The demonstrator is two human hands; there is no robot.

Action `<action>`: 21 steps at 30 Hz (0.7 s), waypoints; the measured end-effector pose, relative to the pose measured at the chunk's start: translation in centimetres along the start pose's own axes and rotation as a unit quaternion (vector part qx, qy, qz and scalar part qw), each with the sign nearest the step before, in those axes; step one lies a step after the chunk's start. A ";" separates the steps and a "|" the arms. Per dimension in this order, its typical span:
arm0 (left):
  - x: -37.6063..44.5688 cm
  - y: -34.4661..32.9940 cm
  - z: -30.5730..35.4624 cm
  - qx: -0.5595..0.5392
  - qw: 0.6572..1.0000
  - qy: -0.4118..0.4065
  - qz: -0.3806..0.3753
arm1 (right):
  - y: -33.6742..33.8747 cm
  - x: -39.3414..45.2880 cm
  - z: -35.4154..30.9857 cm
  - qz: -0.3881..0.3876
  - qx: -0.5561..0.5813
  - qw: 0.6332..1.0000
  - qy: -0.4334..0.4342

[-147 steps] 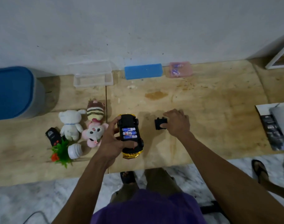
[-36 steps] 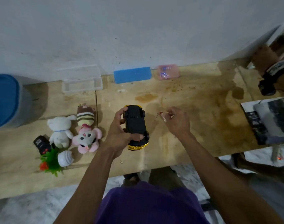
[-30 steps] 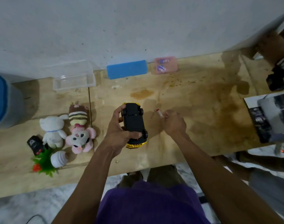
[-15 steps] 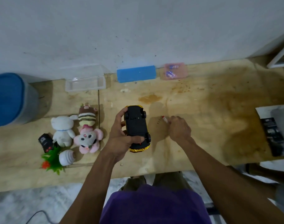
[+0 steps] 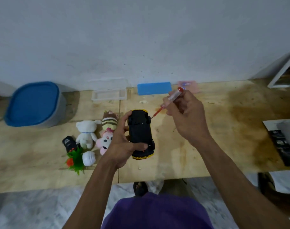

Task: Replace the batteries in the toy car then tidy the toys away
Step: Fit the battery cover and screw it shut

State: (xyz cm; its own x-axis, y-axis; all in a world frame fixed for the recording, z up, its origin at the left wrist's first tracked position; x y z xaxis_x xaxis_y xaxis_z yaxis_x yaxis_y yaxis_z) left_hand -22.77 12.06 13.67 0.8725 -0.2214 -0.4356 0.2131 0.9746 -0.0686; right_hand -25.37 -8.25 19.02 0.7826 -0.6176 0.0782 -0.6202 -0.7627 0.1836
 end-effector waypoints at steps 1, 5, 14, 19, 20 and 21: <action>-0.5 0.2 0.3 -0.004 1.000 -0.006 -0.002 | -0.4 -0.7 -1.1 -0.006 0.018 1.000 0.022; -1.8 0.8 1.4 0.000 0.999 -0.030 -0.012 | -1.7 -2.9 -2.5 -0.005 0.008 0.995 0.096; -3.1 1.4 1.6 -0.005 0.999 -0.034 -0.017 | -1.8 -4.8 -2.4 0.032 -0.003 0.990 0.137; -3.4 1.3 1.6 -0.016 0.999 -0.030 -0.018 | -1.6 -5.0 -2.4 0.041 -0.007 0.989 0.140; -3.4 1.3 1.6 -0.016 0.999 -0.031 -0.018 | -1.6 -5.1 -2.4 0.041 -0.006 0.989 0.141; -3.5 1.3 1.6 -0.016 0.999 -0.032 -0.019 | -1.5 -5.1 -2.5 0.041 -0.003 0.989 0.140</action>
State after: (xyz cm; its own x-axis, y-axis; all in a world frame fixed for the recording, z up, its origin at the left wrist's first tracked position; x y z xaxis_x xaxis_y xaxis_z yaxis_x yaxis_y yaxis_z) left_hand -24.80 14.03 16.53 0.8909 -0.2585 -0.3735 0.2327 0.9659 -0.1133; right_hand -28.25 -3.46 20.75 0.7143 -0.5993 0.3614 -0.6827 -0.7103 0.1713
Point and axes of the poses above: each hand's wrist, its own x-axis towards the middle knuckle, its own y-axis out of the back of the hand, z = x × y, the point moved 1 cm from there along x, towards the middle knuckle, and after that the axes turned 13 degrees about z, right-handed, at the moved point
